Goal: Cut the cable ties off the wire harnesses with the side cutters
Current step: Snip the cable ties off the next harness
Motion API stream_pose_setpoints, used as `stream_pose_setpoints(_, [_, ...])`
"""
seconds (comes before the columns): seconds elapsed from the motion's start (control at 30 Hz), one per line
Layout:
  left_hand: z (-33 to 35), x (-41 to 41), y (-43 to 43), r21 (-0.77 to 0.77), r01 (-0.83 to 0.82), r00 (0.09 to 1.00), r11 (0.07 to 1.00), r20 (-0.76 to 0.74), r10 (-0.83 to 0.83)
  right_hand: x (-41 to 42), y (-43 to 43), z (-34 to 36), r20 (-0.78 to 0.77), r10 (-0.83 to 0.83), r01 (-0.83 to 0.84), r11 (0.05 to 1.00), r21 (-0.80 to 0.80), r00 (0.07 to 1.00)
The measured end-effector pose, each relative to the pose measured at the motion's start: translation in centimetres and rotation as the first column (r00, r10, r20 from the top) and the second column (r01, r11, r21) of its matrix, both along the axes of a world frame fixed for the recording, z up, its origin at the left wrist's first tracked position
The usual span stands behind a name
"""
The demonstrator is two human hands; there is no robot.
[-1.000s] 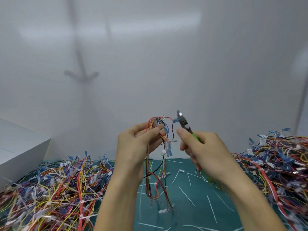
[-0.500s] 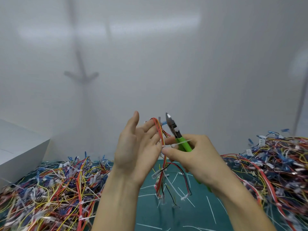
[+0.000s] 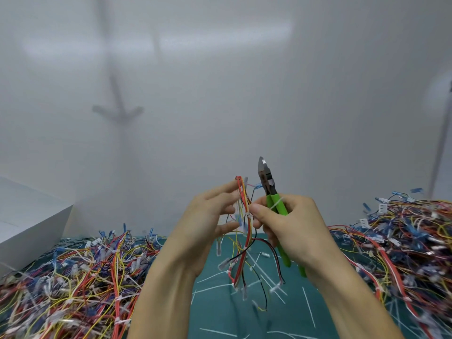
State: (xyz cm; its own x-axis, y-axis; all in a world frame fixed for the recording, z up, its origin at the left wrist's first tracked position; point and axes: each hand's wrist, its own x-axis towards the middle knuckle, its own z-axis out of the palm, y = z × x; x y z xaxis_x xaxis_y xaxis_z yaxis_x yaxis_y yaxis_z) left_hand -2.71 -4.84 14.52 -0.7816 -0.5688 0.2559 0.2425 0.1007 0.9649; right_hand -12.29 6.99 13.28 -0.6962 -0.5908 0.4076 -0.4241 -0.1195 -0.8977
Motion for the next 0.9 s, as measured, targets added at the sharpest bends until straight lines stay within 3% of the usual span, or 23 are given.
stream_pose_setpoints(0.1, [-0.3,0.2,-0.1,-0.113,0.070,0.996,0.991,0.070,-0.062,0.0,-0.2,-0.2,0.009,0.005,-0.005,1.000,-0.016,1.000])
stream_pose_setpoints(0.23, [-0.7,0.4,-0.5,-0.111,0.112,0.994,0.987,0.012,-0.112,-0.2,-0.2,-0.3,0.034,0.028,-0.026,0.999,-0.044,0.999])
stream_pose_setpoints(0.4, [-0.4,0.4,-0.5,0.050,0.101,0.990,0.994,-0.100,-0.096,-0.2,0.2,0.0,0.021,0.086,-0.084,0.995,-0.056,0.996])
stream_pose_setpoints(0.53, [-0.2,0.4,-0.8,0.163,0.076,0.984,0.984,-0.170,-0.048,-1.0,0.4,-0.3,-0.051,0.029,-0.024,0.995,0.099,0.998])
stream_pose_setpoints(0.63, [-0.2,0.5,-1.0,0.164,0.052,0.984,0.985,-0.176,-0.023,-1.4,0.9,-0.2,-0.148,0.043,-0.002,0.963,0.268,0.988])
stream_pose_setpoints(0.7, [-0.2,0.5,-1.1,0.157,0.041,0.985,0.987,-0.174,-0.013,-1.5,1.2,0.0,-0.295,0.066,0.054,0.923,0.381,0.953])
stream_pose_setpoints(0.9, [-0.2,0.6,-1.3,0.129,0.029,0.988,0.991,-0.155,-0.009,-1.1,1.6,0.2,-0.501,0.035,0.210,0.880,0.425,0.865])
